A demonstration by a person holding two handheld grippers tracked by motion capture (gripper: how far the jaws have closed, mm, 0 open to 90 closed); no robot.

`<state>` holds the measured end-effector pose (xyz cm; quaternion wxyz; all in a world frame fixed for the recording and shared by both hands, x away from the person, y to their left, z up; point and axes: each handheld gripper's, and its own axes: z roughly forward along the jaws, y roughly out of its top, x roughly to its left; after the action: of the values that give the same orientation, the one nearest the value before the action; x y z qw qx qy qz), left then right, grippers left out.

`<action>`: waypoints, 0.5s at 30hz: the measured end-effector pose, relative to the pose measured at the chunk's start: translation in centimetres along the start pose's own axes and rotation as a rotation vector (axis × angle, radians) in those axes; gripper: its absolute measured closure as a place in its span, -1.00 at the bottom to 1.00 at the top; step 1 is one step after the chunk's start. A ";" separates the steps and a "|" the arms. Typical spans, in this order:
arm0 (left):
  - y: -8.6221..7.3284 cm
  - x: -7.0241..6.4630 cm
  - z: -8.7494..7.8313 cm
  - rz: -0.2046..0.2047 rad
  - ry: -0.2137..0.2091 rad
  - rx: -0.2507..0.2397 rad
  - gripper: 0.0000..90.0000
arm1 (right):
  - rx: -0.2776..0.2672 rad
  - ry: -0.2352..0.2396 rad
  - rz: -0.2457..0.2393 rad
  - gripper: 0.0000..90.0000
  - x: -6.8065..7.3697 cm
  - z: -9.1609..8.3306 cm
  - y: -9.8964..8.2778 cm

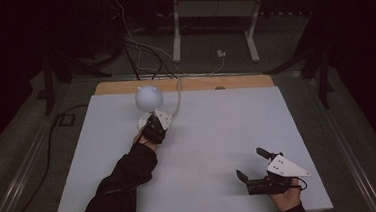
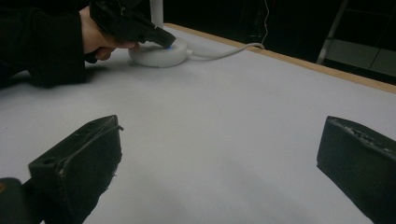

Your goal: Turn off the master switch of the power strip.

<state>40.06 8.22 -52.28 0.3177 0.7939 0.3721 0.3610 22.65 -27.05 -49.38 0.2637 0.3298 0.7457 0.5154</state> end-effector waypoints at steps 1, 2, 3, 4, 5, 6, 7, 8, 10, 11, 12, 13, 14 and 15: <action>0.0 0.0 0.0 0.007 -0.001 0.002 1.00 | 0.000 -0.001 -0.003 -1.00 0.0 0.0 0.0; 0.0 0.0 0.0 0.009 -0.003 0.003 1.00 | -0.001 0.000 -0.001 -1.00 0.0 0.0 0.0; 0.0 0.0 0.0 0.009 -0.003 0.002 1.00 | -0.001 0.000 -0.001 -1.00 0.0 0.0 0.0; 0.0 0.0 0.0 0.013 -0.001 0.001 1.00 | -0.001 0.000 0.001 -1.00 0.0 0.0 0.0; 0.0 -0.1 0.0 0.020 0.004 0.001 1.00 | 0.001 -0.001 0.000 -1.00 0.0 0.0 0.0; 0.1 -0.1 0.0 0.023 0.006 0.004 1.00 | 0.003 0.000 0.000 -1.00 0.0 0.0 0.0; 0.1 0.0 0.0 0.018 -0.002 0.009 1.00 | 0.002 0.001 0.000 -1.00 0.0 0.0 0.0; 0.2 0.1 0.0 0.013 -0.006 0.014 1.00 | 0.002 0.000 -0.001 -1.00 0.0 0.0 0.0; 0.2 0.1 0.0 0.013 -0.016 0.011 1.00 | 0.004 0.001 -0.003 -1.00 0.1 0.1 0.0; 0.1 0.2 0.0 0.012 -0.024 0.012 1.00 | 0.004 0.001 -0.003 -1.00 0.1 0.1 0.0; 0.1 0.3 0.0 0.023 -0.027 0.011 1.00 | 0.005 0.000 -0.008 -1.00 0.1 0.1 0.0; 0.1 0.3 0.0 0.035 -0.026 0.012 1.00 | 0.005 0.000 -0.008 -1.00 0.1 0.1 0.0; 0.2 0.2 0.0 0.039 -0.023 0.013 1.00 | 0.004 -0.001 -0.005 -1.00 0.1 0.1 0.0; 0.2 0.2 0.0 0.045 -0.021 0.012 1.00 | 0.004 -0.001 -0.004 -1.00 0.1 0.1 0.0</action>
<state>40.21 8.29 -52.10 0.3088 0.8075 0.3531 0.3575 22.62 -26.92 -49.41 0.2646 0.3290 0.7473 0.5131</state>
